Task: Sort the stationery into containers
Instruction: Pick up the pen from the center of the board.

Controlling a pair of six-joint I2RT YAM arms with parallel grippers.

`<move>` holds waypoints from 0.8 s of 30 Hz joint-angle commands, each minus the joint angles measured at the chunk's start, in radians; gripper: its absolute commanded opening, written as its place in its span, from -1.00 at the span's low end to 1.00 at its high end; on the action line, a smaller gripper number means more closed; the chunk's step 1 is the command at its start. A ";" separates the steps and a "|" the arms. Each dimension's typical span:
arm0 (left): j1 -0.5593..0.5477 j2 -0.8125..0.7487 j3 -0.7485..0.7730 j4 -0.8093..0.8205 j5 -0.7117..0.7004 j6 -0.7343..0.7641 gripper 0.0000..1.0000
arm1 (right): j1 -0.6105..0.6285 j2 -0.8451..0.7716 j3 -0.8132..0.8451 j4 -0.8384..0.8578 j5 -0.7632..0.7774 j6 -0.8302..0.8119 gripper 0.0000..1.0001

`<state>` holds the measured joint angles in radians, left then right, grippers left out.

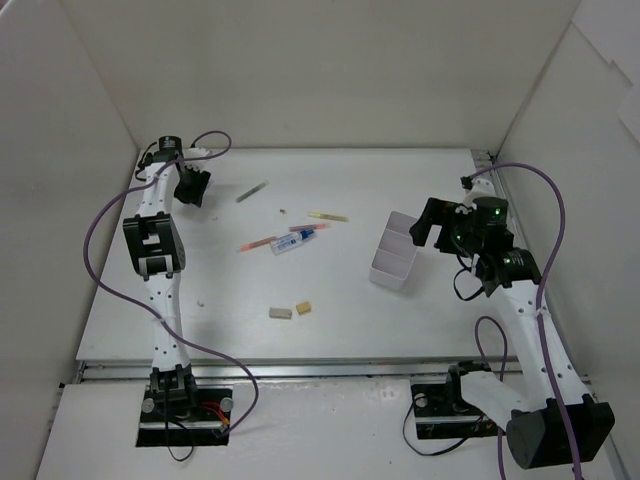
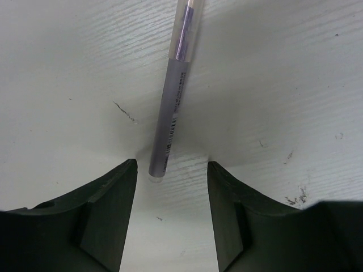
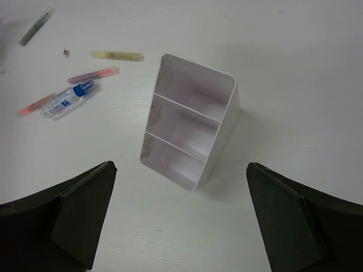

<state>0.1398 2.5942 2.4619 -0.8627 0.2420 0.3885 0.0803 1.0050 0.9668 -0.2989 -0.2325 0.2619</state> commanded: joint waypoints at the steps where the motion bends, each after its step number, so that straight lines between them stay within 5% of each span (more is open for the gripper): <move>1: 0.009 -0.016 0.054 -0.048 0.002 0.029 -0.05 | 0.004 -0.031 0.007 0.050 0.016 0.003 0.96; 6: 0.009 -0.019 0.049 -0.049 0.014 0.036 -0.05 | 0.006 -0.037 0.009 0.050 0.025 0.007 0.96; 7: 0.009 -0.019 0.048 -0.050 0.016 0.036 0.99 | 0.006 -0.037 0.009 0.050 0.027 0.008 0.96; 8: 0.009 -0.019 0.049 -0.050 0.014 0.038 -0.82 | 0.004 -0.037 0.010 0.050 0.027 0.008 0.96; 11: 0.009 -0.025 0.026 -0.041 0.003 0.049 -1.00 | 0.004 -0.046 0.007 0.050 0.027 0.013 0.96; 24: 0.020 -0.135 -0.148 0.030 0.069 0.061 -1.00 | 0.004 -0.106 0.004 0.050 0.021 0.013 0.96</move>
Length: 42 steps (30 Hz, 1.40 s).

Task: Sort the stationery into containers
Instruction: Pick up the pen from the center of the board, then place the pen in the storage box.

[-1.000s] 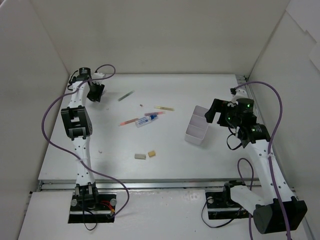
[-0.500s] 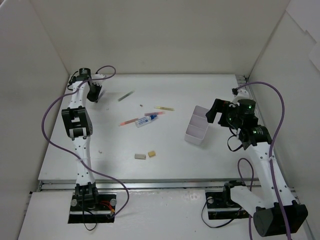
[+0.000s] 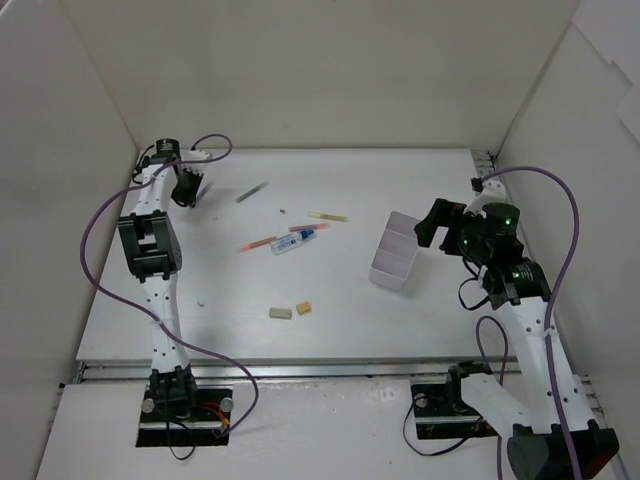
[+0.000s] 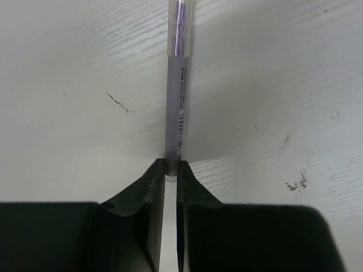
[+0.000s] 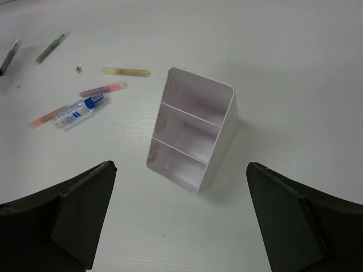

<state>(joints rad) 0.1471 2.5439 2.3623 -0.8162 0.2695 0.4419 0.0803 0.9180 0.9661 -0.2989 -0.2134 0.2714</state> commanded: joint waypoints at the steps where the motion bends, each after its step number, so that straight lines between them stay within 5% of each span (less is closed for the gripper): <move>1: 0.012 -0.106 -0.073 -0.006 0.053 -0.005 -1.00 | 0.006 -0.025 0.003 0.052 -0.001 0.003 0.96; 11: -0.023 -0.433 -0.179 0.103 0.099 -0.112 -1.00 | 0.009 -0.038 -0.020 0.053 -0.052 0.009 0.96; 17: -0.141 -0.641 -0.293 0.185 0.122 -0.213 -1.00 | 0.079 0.041 -0.006 0.099 -0.035 0.043 0.96; 21: -0.240 -0.816 -0.525 0.342 0.146 -0.350 -1.00 | 0.195 0.108 0.002 0.230 -0.070 0.092 0.96; 29: -0.522 -1.223 -1.069 0.732 0.082 -0.640 -1.00 | 0.314 0.162 -0.111 0.748 -0.150 0.314 0.96; 33: -0.667 -1.307 -1.179 0.730 -0.065 -0.684 -1.00 | 0.395 0.171 -0.133 0.829 -0.121 0.333 0.96; 42: -0.854 -1.317 -1.212 0.727 -0.136 -0.698 -1.00 | 0.515 0.243 -0.142 0.905 -0.052 0.325 0.92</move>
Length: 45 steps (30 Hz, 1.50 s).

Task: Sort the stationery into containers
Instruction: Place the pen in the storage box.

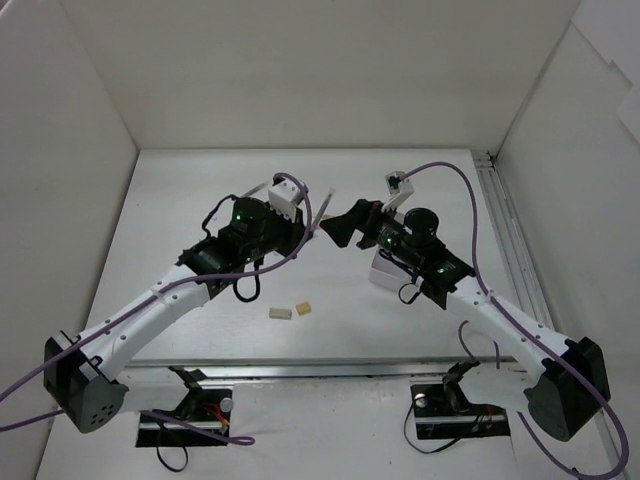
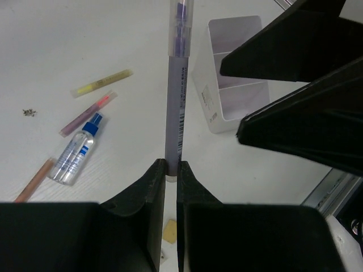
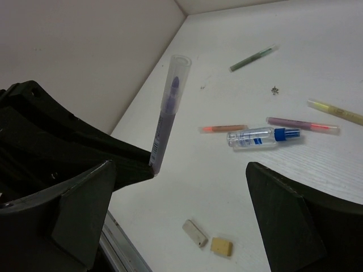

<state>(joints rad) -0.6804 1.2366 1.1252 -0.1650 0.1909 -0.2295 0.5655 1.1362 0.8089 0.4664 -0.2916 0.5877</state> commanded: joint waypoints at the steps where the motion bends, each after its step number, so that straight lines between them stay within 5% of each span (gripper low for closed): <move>1: -0.053 -0.002 0.027 0.078 -0.071 -0.024 -1.00 | 0.039 0.031 0.018 0.141 0.032 0.011 0.90; 7: -0.113 -0.014 0.015 0.071 -0.110 -0.007 -1.00 | 0.060 0.063 0.010 0.195 0.150 0.047 0.66; 11: -0.142 -0.011 0.015 0.062 -0.108 -0.001 -1.00 | 0.056 0.065 0.010 0.207 0.215 0.040 0.01; 16: -0.151 -0.003 0.015 0.058 -0.087 0.005 -1.00 | 0.057 0.040 0.010 0.206 0.235 0.006 -0.41; 19: -0.151 0.001 0.018 0.047 -0.082 0.012 -1.00 | 0.056 0.022 0.000 0.204 0.238 -0.025 -1.00; 22: -0.151 0.007 0.027 0.041 -0.073 0.015 -0.91 | 0.057 0.005 -0.001 0.192 0.252 -0.080 -1.00; 24: -0.151 0.014 0.045 0.029 -0.073 0.027 -0.36 | 0.056 -0.012 0.009 0.146 0.275 -0.132 -1.00; 25: -0.151 0.017 0.050 0.019 -0.079 0.033 -0.29 | 0.057 -0.018 0.024 0.120 0.328 -0.161 -1.00; 28: -0.151 0.018 0.070 0.001 -0.106 0.059 0.99 | 0.057 -0.042 0.052 0.040 0.397 -0.251 -1.00; 34: 0.008 0.006 0.078 -0.027 -0.070 0.047 0.99 | 0.015 -0.040 0.029 0.040 0.618 -0.483 -1.00; 41: 0.318 0.038 0.090 -0.039 0.157 0.028 0.99 | -0.140 0.077 -0.027 0.205 0.485 -0.669 -1.00; 45: 0.416 0.093 0.142 -0.048 0.165 0.064 0.99 | -0.200 0.175 -0.030 0.287 0.443 -0.660 -1.00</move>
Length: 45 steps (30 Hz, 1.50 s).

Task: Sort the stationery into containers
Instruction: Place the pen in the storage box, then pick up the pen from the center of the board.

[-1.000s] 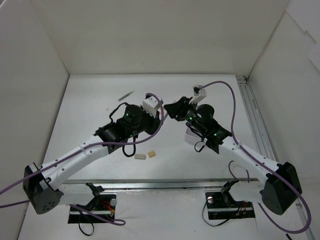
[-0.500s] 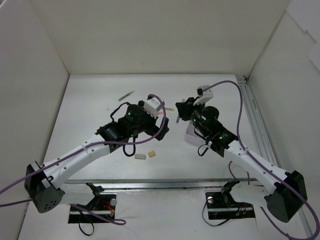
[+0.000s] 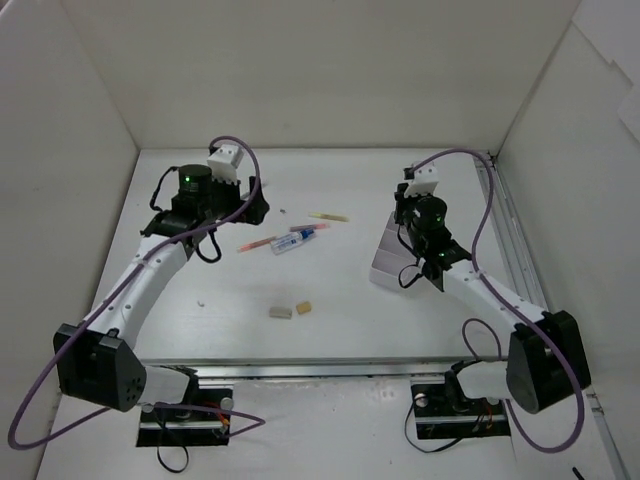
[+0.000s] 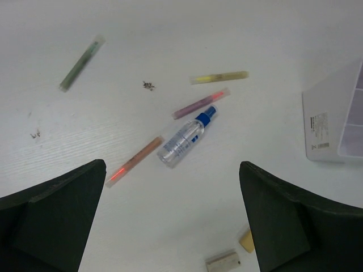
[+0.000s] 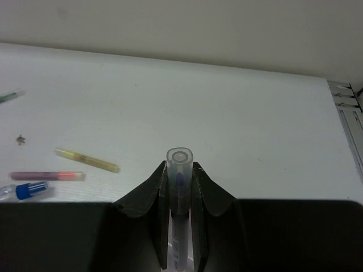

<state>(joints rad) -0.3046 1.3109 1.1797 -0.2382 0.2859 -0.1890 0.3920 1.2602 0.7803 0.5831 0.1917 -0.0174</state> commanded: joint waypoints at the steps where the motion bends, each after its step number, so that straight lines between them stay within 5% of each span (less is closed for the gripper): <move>1: 0.057 0.055 0.107 0.016 0.085 0.031 0.99 | -0.030 0.070 -0.007 0.205 -0.026 -0.049 -1.00; 17: 0.203 0.416 0.368 -0.093 0.263 0.157 0.99 | -0.053 0.291 -0.049 0.518 0.117 -0.064 -1.00; 23: 0.213 0.481 0.466 -0.150 0.243 0.189 0.99 | -0.054 0.246 -0.113 0.521 0.140 0.013 -0.41; 30: 0.213 0.642 0.734 -0.321 0.252 0.402 0.99 | -0.045 0.072 -0.187 0.520 0.042 0.069 0.90; 39: 0.248 1.026 1.171 -0.573 0.228 0.494 0.99 | -0.036 -0.229 -0.260 0.384 -0.070 0.114 0.96; 45: 0.248 1.087 1.181 -0.512 0.188 0.499 0.99 | -0.033 -0.355 -0.259 0.288 -0.123 0.117 0.96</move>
<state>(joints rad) -0.0593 2.4584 2.3211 -0.7616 0.4923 0.2737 0.3542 0.9516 0.5159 0.8829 0.1169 0.0845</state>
